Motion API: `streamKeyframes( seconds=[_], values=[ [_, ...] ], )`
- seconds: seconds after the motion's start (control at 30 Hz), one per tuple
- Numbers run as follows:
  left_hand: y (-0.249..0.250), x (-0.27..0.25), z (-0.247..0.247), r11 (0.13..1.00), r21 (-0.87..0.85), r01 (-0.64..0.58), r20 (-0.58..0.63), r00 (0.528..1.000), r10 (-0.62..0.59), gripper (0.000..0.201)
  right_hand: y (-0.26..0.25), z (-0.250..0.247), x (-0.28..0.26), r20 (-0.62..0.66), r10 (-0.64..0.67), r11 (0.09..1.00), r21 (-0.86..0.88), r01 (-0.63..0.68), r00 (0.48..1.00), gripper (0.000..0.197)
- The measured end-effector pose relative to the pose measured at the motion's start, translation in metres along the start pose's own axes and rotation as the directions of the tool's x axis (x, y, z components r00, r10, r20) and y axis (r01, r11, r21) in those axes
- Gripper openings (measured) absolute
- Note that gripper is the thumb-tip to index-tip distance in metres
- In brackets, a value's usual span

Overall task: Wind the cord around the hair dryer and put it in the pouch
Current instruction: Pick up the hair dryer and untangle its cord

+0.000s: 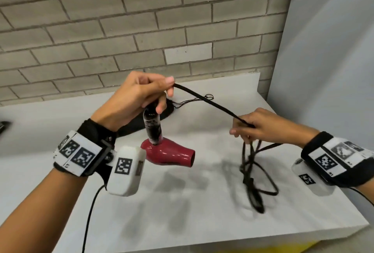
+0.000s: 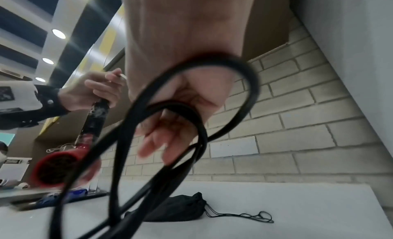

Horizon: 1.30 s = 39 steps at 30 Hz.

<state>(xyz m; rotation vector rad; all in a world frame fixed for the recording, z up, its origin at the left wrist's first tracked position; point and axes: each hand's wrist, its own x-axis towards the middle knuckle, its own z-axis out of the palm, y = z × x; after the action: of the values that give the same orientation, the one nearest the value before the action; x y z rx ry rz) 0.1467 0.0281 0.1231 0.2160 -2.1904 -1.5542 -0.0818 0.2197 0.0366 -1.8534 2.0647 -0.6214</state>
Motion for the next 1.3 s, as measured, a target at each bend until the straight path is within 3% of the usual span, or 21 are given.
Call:
streamKeyframes(
  seconds=[0.07,0.13,0.2,0.27,0.33,0.43,0.53,0.63,0.7,0.8,0.9,0.97,1.03,1.17,1.23,1.3],
  values=[
    [0.001,0.002,-0.003,0.996,-0.09,-0.03,-0.017,0.999,0.028,0.027,0.007,0.008,-0.001,0.025,-0.031,1.0,0.003,0.031,0.999,0.006],
    [0.002,0.003,-0.011,0.982,-0.179,-0.058,-0.057,0.997,0.048,0.028,0.025,0.018,-0.005,-0.009,-0.04,0.988,-0.151,0.038,0.999,0.028],
    [0.003,0.001,-0.024,0.97,-0.23,-0.08,-0.102,0.993,0.058,0.03,0.047,0.028,-0.016,-0.199,-0.008,0.979,-0.202,-0.033,0.98,0.035],
    [0.002,-0.002,-0.033,0.97,-0.232,-0.078,-0.135,0.99,0.047,0.031,0.061,0.03,-0.029,-0.347,0.062,0.996,-0.033,-0.078,0.936,0.026],
    [-0.002,-0.005,-0.034,0.98,-0.193,-0.052,-0.152,0.988,0.022,0.03,0.069,0.032,-0.038,-0.328,0.097,0.995,0.048,-0.086,0.94,0.034],
    [-0.011,-0.004,-0.041,0.979,-0.201,-0.026,-0.226,0.974,-0.021,0.029,0.073,0.032,-0.047,-0.317,0.16,0.986,-0.001,-0.169,0.935,0.017],
    [-0.016,-0.002,-0.053,0.972,-0.237,-0.008,-0.328,0.942,-0.072,0.029,0.075,0.036,-0.058,-0.303,0.22,0.946,-0.167,-0.279,0.927,0.053],
    [-0.021,-0.003,-0.057,0.971,-0.241,0.002,-0.375,0.922,-0.095,0.028,0.07,0.036,-0.062,-0.351,0.319,0.877,-0.242,-0.415,0.88,0.052],
    [-0.024,-0.005,-0.057,0.967,-0.252,0.023,-0.371,0.921,-0.118,0.029,0.066,0.031,-0.063,-0.42,0.312,0.847,-0.283,-0.45,0.852,0.049],
    [-0.026,-0.008,-0.052,0.956,-0.287,0.066,-0.301,0.941,-0.155,0.03,0.062,0.018,-0.064,-0.373,0.254,0.96,-0.016,-0.28,0.892,0.047],
    [-0.026,-0.007,-0.032,0.928,-0.352,0.125,-0.196,0.959,-0.204,0.033,0.052,0.008,-0.055,-0.409,0.214,0.966,0.221,-0.131,0.887,0.064],
    [-0.024,-0.004,-0.014,0.917,-0.369,0.153,-0.15,0.964,-0.221,0.035,0.038,0.007,-0.046,-0.421,0.21,0.921,0.389,-0.033,0.882,0.068],
    [-0.02,-0.002,0.004,0.927,-0.342,0.153,-0.126,0.97,-0.207,0.039,0.023,0.008,-0.036,-0.406,0.175,0.848,0.525,0.072,0.897,0.058],
    [-0.02,0.001,0.039,0.976,-0.152,0.157,-0.068,0.983,-0.169,0.044,-0.013,0.002,-0.02,-0.411,0.136,0.669,0.709,0.222,0.901,0.044],
    [-0.02,0.003,0.054,0.976,-0.053,0.21,-0.024,0.977,-0.212,0.045,-0.028,-0.001,-0.015,-0.389,0.125,0.582,0.774,0.25,0.913,0.043],
    [-0.022,0.005,0.066,0.966,0.013,0.257,0.0,0.967,-0.257,0.052,-0.041,-0.001,-0.011,-0.34,0.061,0.583,0.776,0.243,0.938,0.046]
  ],
)
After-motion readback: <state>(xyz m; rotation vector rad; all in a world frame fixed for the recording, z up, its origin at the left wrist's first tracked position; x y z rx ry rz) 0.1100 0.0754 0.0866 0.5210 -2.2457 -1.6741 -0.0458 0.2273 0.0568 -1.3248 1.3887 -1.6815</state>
